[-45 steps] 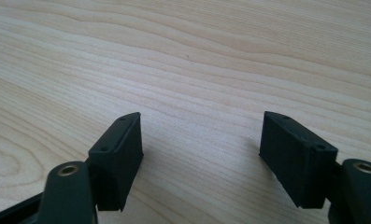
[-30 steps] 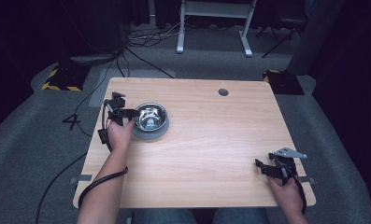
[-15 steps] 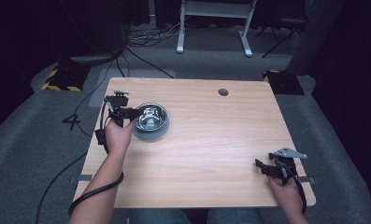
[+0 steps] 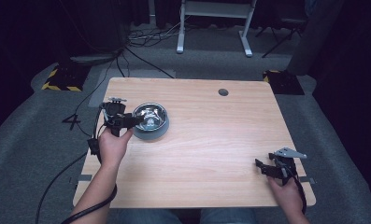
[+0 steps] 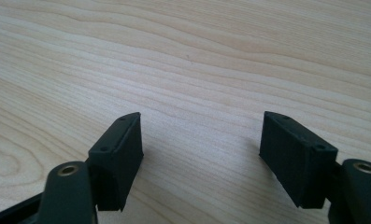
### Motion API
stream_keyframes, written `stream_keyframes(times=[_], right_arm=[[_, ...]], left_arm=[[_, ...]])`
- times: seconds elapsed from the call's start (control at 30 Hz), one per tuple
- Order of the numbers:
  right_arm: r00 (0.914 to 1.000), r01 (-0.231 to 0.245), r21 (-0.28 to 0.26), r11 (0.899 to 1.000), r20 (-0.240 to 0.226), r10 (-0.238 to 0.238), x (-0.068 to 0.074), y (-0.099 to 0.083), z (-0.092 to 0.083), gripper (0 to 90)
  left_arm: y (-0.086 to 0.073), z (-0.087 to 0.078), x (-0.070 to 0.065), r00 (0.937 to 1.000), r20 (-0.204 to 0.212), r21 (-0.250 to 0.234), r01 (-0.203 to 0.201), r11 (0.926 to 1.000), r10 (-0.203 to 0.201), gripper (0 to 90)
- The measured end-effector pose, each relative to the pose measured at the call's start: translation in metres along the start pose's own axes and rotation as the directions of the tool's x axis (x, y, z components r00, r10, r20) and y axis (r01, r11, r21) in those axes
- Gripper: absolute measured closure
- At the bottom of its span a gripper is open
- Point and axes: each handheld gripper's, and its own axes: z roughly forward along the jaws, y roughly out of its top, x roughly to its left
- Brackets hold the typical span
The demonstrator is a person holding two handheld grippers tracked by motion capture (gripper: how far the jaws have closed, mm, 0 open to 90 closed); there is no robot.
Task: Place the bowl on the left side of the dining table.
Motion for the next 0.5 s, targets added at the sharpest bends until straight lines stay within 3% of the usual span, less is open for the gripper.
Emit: stream_keyframes(times=[0.27, 0.5], right_arm=[[1.0000, 0.000, 0.000, 1.000, 0.000, 0.000, 0.000, 0.000, 0.000, 30.0], [1.0000, 0.000, 0.000, 1.000, 0.000, 0.000, 0.000, 0.000, 0.000, 30.1]], left_arm=[[-0.015, -0.019, -0.007, 0.9990, 0.044, -0.009, -0.004, 0.9999, 0.005, 41.8], [-0.026, -0.034, -0.016, 0.9985, 0.041, -0.009, -0.037, 0.9993, 0.037, 41.5]])
